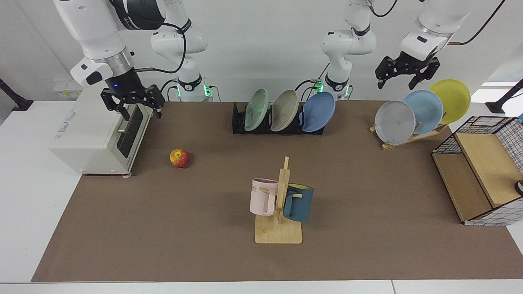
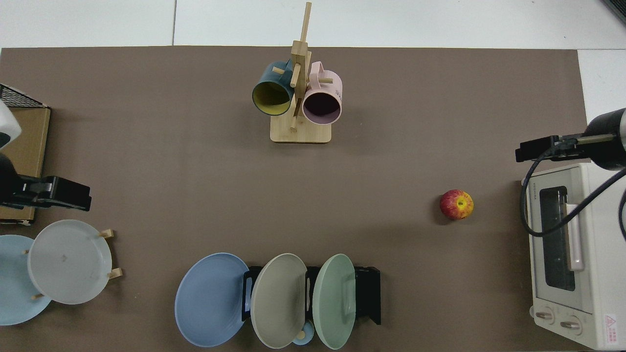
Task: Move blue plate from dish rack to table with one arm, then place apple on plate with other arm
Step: 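Move the left gripper toward the light blue plate in the rack, then grasp the blue plate rim with the left gripper while the right gripper reaches the apple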
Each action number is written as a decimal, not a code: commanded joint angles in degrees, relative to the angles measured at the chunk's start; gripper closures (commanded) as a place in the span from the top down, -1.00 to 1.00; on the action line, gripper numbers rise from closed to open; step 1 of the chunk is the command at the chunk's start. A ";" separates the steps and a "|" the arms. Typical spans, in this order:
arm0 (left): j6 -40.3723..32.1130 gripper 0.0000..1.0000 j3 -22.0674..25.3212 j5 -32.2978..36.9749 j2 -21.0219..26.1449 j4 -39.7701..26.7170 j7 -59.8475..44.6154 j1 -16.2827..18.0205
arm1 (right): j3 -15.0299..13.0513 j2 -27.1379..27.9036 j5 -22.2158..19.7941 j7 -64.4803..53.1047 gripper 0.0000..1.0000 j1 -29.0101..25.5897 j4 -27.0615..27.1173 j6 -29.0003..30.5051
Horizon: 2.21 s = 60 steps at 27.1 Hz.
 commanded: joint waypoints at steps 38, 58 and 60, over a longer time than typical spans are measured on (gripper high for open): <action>24.10 0.66 -8.97 -11.06 -24.11 -55.46 2.54 -0.08 | 0.78 -5.43 -2.34 4.61 1.00 4.05 -28.18 17.95; 26.04 -0.75 -13.26 -12.55 -23.59 -56.70 2.54 0.09 | 0.78 1.07 -4.80 6.02 1.00 3.08 -37.07 34.92; 25.86 -0.80 -14.94 -12.20 -23.68 -56.52 1.84 0.44 | 0.78 2.04 -4.80 6.02 1.00 2.91 -37.07 35.53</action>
